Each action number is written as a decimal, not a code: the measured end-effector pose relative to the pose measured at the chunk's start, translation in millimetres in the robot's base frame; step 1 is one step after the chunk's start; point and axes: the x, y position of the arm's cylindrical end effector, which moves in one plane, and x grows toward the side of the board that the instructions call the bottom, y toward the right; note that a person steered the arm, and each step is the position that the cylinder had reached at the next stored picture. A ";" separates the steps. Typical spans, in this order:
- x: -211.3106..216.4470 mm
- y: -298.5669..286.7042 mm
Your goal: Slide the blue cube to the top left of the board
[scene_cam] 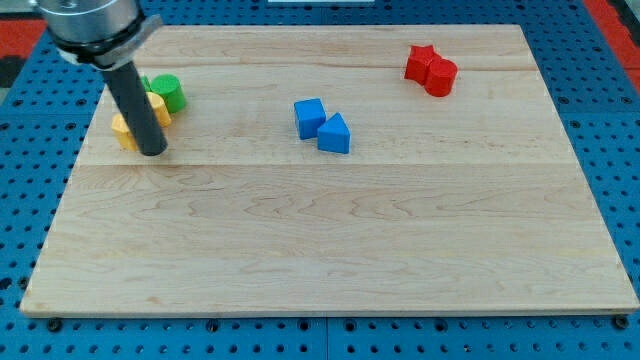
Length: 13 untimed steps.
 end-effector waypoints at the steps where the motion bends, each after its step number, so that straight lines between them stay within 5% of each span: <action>1: 12.3 41.0; 13: 15.7 135.0</action>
